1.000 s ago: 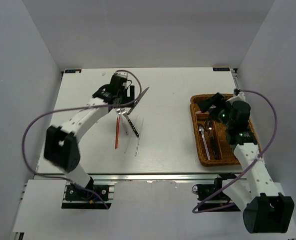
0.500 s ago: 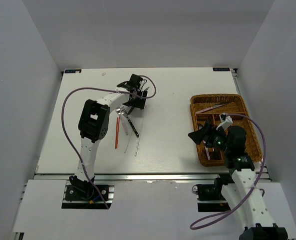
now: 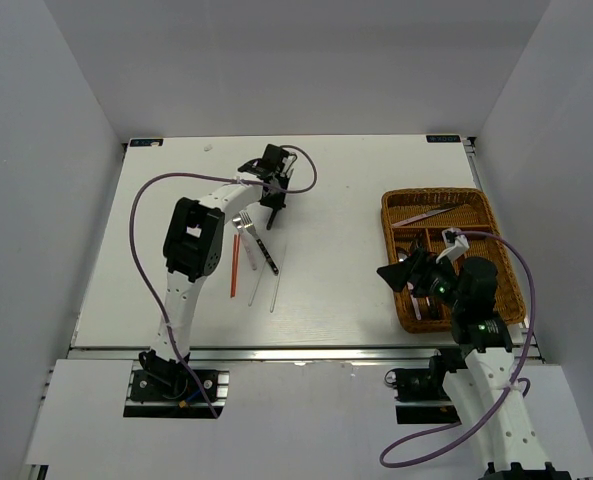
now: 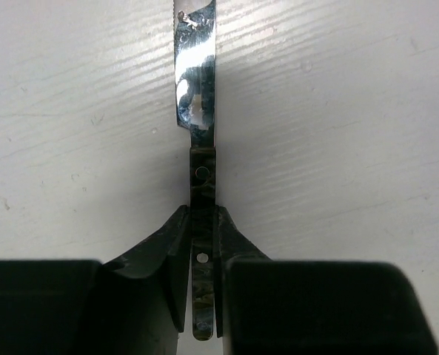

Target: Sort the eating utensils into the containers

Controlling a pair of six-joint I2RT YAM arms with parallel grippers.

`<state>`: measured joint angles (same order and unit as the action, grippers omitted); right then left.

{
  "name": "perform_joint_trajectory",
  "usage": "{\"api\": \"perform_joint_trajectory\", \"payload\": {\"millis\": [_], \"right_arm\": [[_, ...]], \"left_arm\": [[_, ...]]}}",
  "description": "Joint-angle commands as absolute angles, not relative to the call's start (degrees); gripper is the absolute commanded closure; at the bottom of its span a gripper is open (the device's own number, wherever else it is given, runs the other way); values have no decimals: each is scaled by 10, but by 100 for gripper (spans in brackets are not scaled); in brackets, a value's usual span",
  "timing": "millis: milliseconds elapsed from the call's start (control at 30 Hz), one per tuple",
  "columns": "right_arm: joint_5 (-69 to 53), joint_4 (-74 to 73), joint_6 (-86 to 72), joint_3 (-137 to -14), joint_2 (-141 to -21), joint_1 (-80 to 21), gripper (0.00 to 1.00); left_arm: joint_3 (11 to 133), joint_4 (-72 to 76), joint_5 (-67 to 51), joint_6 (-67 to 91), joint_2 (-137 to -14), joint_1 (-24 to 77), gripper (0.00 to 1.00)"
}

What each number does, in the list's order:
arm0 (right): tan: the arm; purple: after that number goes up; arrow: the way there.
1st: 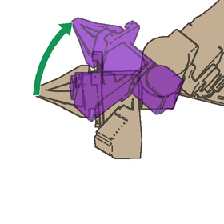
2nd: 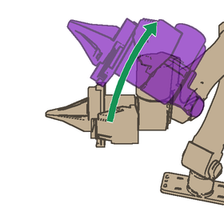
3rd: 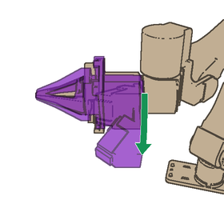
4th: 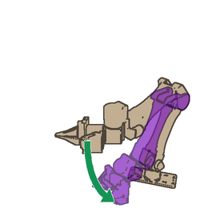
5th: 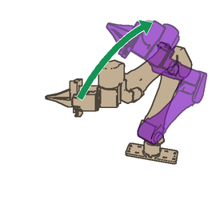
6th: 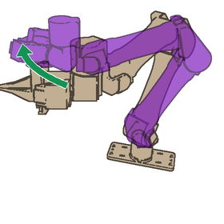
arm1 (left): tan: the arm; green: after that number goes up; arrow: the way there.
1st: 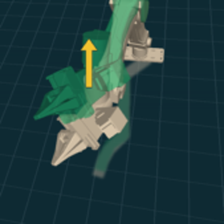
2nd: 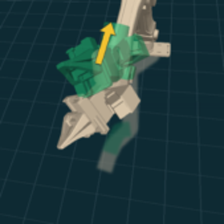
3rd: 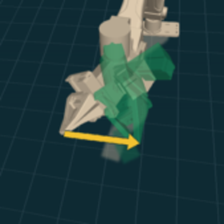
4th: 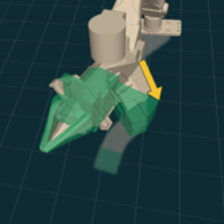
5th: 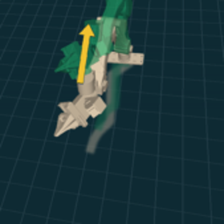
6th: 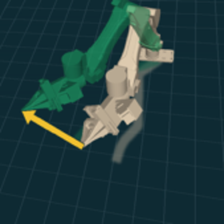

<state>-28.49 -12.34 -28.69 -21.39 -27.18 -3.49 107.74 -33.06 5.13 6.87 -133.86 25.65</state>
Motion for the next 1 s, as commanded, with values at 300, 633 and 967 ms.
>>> {"api": "perform_joint_trajectory", "payload": {"millis": [300, 633, 967], "right_arm": [[-301, -54, -401, -160, -241, -33, 11], [-272, 126, -611, -176, -282, -34, 11], [-259, 207, -621, -275, -403, -67, 18]], "left_arm": [[1132, -297, 4, 104, -1297, 272, 100], [880, -109, -86, 188, -1038, 344, 100], [737, 28, -121, 257, -931, 449, 100]]}}
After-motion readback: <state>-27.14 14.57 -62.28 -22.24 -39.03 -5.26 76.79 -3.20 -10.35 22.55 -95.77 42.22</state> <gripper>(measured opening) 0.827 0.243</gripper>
